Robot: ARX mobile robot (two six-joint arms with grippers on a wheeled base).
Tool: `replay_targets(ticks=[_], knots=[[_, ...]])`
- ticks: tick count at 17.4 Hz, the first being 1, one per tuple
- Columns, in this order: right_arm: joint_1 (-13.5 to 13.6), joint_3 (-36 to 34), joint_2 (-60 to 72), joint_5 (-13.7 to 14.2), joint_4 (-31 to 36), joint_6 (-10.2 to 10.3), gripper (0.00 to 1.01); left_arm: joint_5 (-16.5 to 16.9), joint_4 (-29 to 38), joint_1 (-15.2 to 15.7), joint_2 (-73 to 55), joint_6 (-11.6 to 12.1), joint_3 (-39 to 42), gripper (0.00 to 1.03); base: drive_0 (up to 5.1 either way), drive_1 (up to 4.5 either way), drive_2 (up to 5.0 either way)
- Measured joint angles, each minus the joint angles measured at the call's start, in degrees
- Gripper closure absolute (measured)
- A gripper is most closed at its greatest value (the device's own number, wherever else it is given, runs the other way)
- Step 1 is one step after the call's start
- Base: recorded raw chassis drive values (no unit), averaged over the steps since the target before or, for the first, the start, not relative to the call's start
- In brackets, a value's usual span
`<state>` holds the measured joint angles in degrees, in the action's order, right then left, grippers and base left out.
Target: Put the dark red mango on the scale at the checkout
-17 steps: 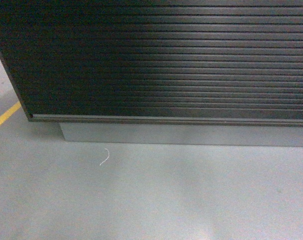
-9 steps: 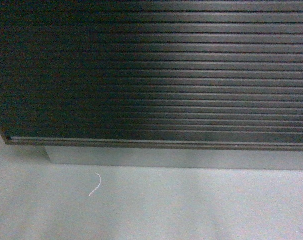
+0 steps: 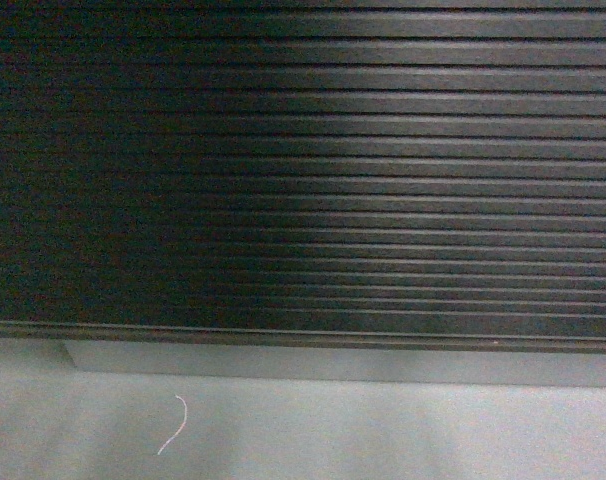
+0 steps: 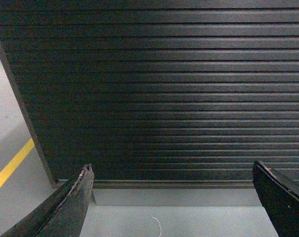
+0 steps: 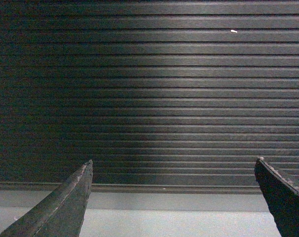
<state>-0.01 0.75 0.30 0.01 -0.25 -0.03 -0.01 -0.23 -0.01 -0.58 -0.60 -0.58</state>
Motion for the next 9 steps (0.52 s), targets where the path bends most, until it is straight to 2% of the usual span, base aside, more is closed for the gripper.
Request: replay_targets(ticks=[9], knots=[[0.00, 0.00, 0.00, -0.02, 0.04, 0.00, 0.03, 0.00, 0.09, 0.00, 0.00, 0.00, 0.00, 0.05, 0.0, 3.05, -3.0]])
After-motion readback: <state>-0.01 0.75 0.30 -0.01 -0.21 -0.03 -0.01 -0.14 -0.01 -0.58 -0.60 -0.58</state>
